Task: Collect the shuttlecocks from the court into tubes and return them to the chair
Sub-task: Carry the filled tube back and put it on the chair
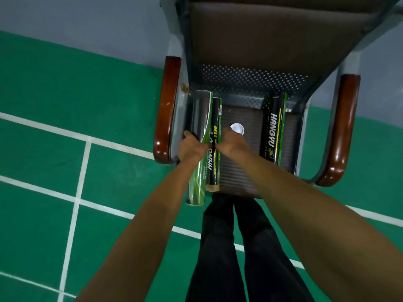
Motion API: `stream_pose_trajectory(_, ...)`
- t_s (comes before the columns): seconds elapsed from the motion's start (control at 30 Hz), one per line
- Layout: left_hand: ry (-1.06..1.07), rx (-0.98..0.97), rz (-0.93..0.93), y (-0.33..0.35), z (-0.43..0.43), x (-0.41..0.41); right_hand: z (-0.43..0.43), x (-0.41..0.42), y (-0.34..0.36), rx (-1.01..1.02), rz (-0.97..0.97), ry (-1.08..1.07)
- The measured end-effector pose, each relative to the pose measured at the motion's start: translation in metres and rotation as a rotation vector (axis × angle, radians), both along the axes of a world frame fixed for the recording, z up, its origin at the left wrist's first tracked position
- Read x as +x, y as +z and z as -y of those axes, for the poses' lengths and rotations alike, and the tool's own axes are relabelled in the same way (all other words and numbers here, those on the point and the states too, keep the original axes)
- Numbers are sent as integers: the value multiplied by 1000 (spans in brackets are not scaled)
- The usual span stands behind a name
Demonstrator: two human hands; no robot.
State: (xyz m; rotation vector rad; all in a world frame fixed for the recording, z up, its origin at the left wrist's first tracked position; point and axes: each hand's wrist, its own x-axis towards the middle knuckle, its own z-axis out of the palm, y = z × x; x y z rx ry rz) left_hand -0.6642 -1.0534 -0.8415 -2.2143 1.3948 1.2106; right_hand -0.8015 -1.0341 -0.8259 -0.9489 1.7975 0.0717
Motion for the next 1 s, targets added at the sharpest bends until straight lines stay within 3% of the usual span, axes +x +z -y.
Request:
stream_pose_trajectory(0.27,-38,12,126,-76,-1,8,4,-1,-84,22,-3,-34)
stream_pose_trajectory(0.43,15,24,41,-108,2,1,-8,-21,-114,-1,-101,-2)
stream_pose_trajectory(0.6,41,25,-91,-121,-7,-14,-17,-9,-132,87,27,-216)
stream_pose_trajectory(0.8,12,57,-60,-126,-7,-29,-26,-12,-137,91,31,-285)
stream_pose_trajectory(0.9,-12,-17,-3,-124,-8,-39,-29,-26,-137,68,-6,-281)
stream_pose_trajectory(1.0,-175,-177,68,-116,-11,-55,-26,-45,-133,-2,-106,-308)
